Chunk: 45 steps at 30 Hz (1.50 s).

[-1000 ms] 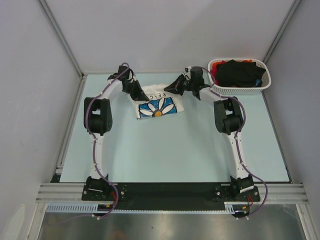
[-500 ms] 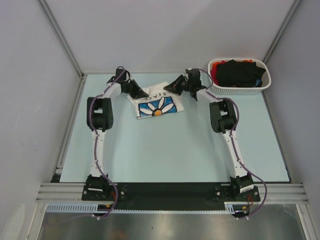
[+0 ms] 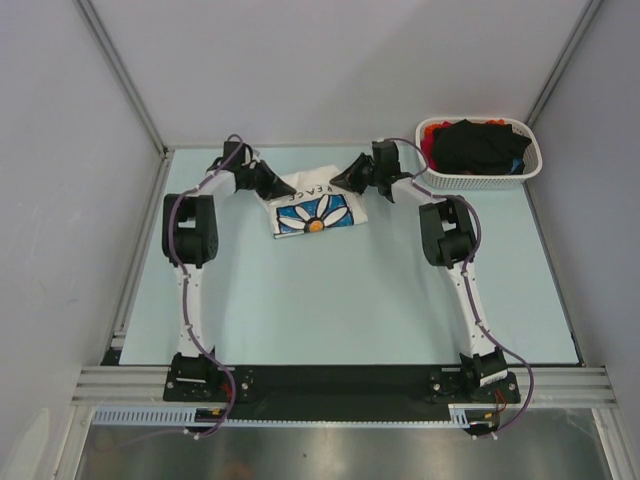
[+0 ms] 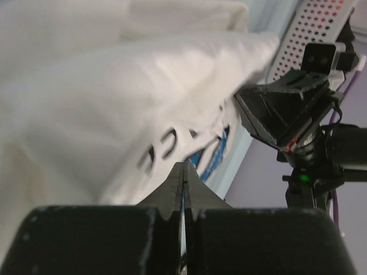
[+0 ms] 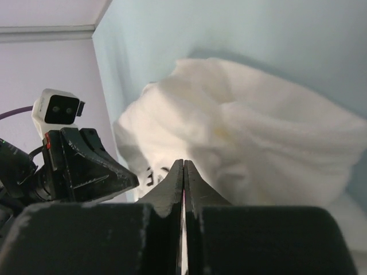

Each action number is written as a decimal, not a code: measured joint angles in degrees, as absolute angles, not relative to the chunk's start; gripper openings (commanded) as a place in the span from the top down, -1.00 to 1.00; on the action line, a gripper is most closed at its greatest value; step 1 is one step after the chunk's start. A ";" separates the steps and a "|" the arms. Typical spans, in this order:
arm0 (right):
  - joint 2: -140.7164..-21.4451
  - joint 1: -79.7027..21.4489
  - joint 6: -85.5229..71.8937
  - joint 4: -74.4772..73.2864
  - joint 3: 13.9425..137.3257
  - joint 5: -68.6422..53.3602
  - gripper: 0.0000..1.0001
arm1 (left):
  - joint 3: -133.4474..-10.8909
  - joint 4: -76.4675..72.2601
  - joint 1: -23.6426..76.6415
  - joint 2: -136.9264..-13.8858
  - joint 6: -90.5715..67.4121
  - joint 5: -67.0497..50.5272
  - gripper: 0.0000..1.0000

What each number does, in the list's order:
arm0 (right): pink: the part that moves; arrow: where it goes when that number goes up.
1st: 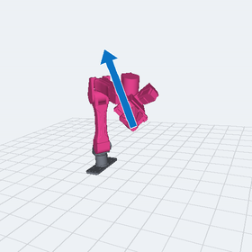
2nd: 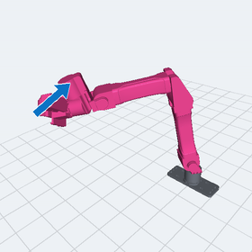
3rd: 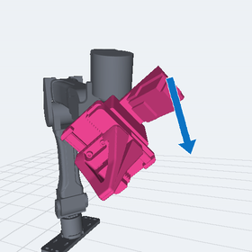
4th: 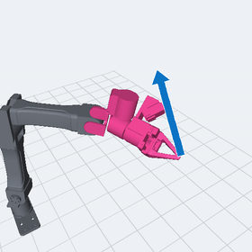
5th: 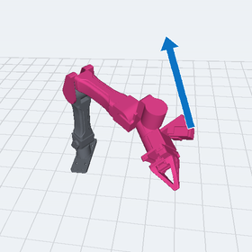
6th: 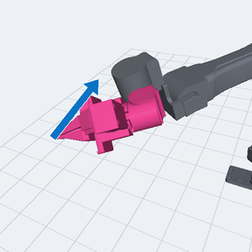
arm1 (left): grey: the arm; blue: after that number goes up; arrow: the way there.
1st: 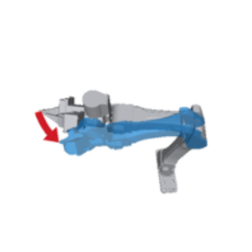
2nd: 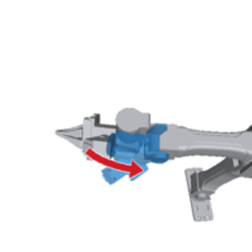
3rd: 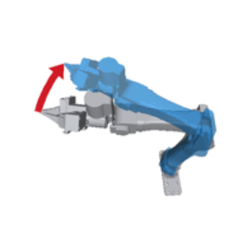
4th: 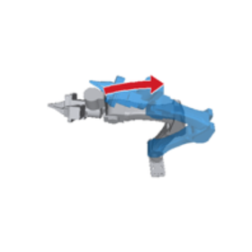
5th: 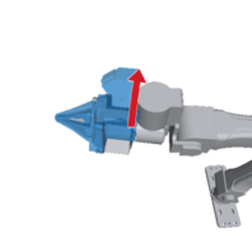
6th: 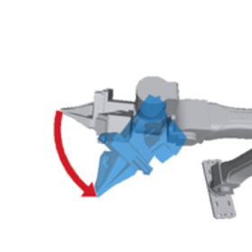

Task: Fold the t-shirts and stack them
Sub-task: Smooth out wrinkles on the folded tshirt

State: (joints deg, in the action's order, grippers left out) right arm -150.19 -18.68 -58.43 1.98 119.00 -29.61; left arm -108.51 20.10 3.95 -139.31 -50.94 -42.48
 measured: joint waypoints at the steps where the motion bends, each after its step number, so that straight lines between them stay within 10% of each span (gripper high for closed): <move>1: -149.27 -18.83 -58.17 1.98 118.39 -29.61 1.00 | -106.43 19.53 3.95 -137.45 -50.89 -42.85 1.00; 13: -145.08 -20.27 -58.22 4.91 119.22 -33.58 1.00 | -88.66 12.12 3.95 -122.93 -50.26 -45.84 0.99; 24: -145.10 -20.40 -51.53 -7.29 115.11 -25.54 1.00 | -85.86 15.94 3.95 -117.45 -45.41 -45.43 -0.98; 45: -120.66 -17.69 -40.27 -16.49 103.20 -13.72 1.00 | -85.06 35.94 3.07 -111.37 -36.21 -25.96 -0.99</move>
